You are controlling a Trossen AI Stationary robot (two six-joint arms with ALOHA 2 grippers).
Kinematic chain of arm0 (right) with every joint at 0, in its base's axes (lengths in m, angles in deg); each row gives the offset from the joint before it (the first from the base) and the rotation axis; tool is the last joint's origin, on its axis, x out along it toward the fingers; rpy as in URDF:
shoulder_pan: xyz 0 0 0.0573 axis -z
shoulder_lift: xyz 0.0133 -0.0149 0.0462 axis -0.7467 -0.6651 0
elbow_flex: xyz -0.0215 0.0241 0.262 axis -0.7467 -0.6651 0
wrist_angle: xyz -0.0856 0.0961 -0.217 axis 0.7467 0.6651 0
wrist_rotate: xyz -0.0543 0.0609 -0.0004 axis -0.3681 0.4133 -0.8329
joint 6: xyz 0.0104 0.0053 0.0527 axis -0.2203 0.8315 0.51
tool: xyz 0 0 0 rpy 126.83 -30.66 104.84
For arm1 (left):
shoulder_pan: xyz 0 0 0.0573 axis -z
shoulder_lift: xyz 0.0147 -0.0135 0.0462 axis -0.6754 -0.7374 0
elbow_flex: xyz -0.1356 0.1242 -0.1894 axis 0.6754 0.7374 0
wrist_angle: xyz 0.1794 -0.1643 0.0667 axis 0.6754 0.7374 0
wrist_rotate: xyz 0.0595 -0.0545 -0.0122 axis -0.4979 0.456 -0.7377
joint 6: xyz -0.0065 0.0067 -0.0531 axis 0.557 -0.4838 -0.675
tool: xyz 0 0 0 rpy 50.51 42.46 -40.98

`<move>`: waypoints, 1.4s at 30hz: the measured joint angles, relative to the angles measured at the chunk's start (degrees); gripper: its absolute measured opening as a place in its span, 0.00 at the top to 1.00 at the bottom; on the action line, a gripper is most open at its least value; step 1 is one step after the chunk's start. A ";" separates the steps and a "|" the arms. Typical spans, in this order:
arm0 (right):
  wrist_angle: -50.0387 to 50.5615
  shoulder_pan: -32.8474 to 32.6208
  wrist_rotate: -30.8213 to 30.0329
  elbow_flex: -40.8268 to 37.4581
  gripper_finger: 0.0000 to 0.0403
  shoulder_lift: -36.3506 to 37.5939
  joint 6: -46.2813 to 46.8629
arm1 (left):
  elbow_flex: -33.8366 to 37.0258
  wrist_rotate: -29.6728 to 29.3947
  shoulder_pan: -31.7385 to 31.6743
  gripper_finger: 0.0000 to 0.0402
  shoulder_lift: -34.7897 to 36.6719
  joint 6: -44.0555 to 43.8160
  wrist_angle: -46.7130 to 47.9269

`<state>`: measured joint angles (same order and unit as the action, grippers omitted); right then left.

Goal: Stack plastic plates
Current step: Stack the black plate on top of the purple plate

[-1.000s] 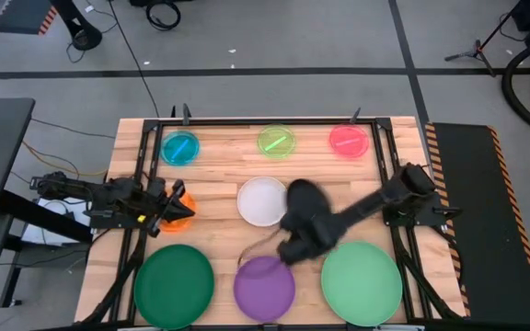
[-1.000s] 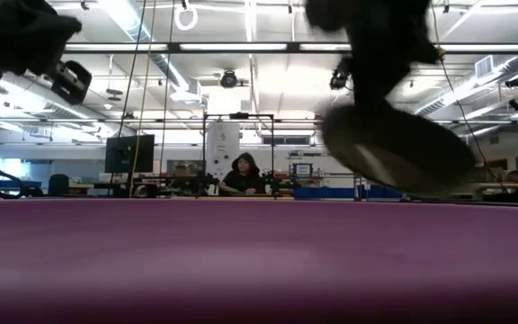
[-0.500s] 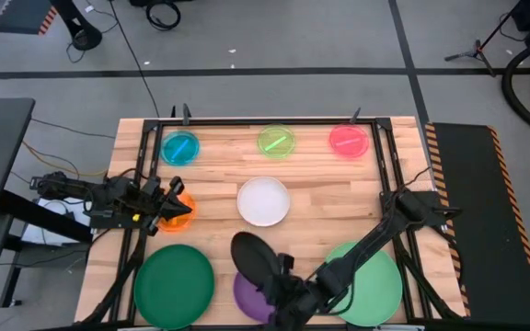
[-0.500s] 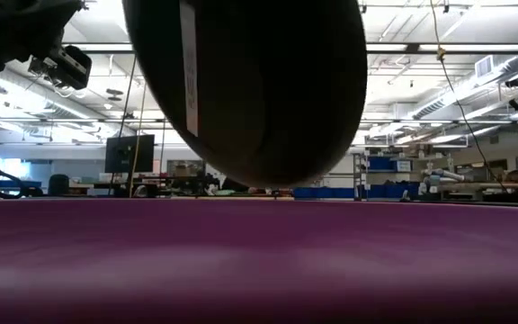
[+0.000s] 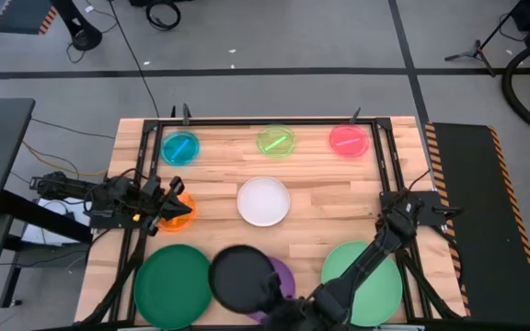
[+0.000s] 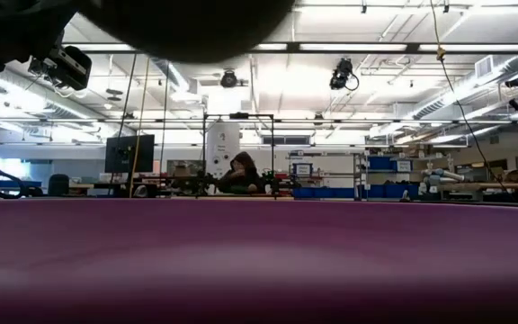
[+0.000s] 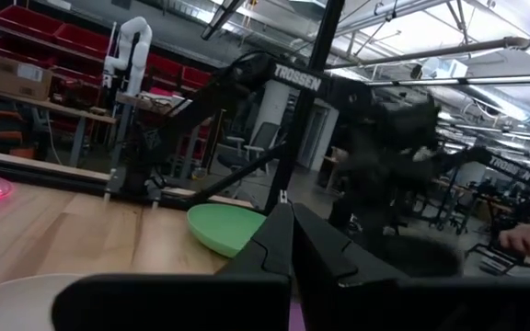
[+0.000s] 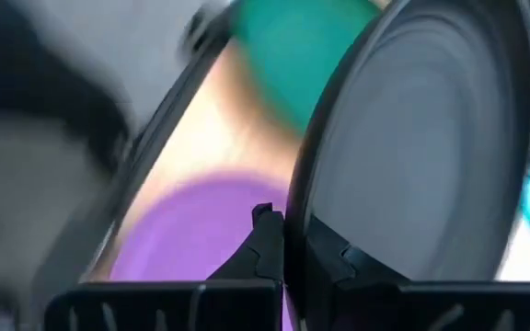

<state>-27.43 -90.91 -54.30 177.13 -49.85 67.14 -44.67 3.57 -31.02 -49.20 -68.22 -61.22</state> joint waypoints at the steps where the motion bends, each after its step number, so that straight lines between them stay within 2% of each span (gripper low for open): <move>1: 1.12 -0.29 0.96 -0.73 0.94 -0.26 -1.51 | 0.00 -0.02 0.00 0.98 0.00 -0.12 0.00; 5: 5.89 -1.26 1.17 -3.07 0.92 -0.34 -6.50 | 0.00 0.02 0.00 0.98 0.00 -1.58 0.25; 8: 9.08 -1.28 1.52 -3.11 0.95 -0.28 -5.84 | -0.19 0.07 0.00 0.98 0.00 -1.94 1.10; 13: 12.28 -1.15 7.51 -3.11 0.96 -0.25 -8.35 | -1.16 0.10 0.00 0.98 0.02 -2.66 0.85; 16: 13.12 -1.36 9.04 -3.11 0.96 -0.25 -11.13 | -1.40 0.11 0.01 0.98 0.00 -2.65 1.00; 21: 12.46 -1.64 8.73 -3.79 0.96 -0.14 -16.10 | -1.55 0.13 0.00 0.98 0.00 -2.63 0.26; 26: 5.24 -0.69 10.98 -9.85 0.96 -0.12 -17.29 | -1.55 0.15 0.00 0.98 0.00 -2.52 0.26; 29: 1.22 -0.18 12.25 -13.97 0.96 -0.14 -17.02 | -1.57 0.20 0.00 0.98 0.00 -2.55 0.26; 33: 1.37 0.05 11.80 -16.25 0.95 -0.14 -10.83 | -1.60 0.20 0.00 0.98 0.00 -2.55 0.28; 36: 1.61 0.06 10.13 -17.05 0.89 -0.12 -5.56 | -1.62 0.20 0.00 0.98 0.00 -2.54 0.28; 42: 1.73 0.08 7.94 -17.23 0.77 -0.12 -0.67 | -1.66 0.20 0.00 0.98 0.00 -2.54 0.28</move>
<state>-25.70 -90.83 -46.35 159.90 -49.97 66.47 -46.33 3.77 -31.02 -49.20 -70.76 -60.94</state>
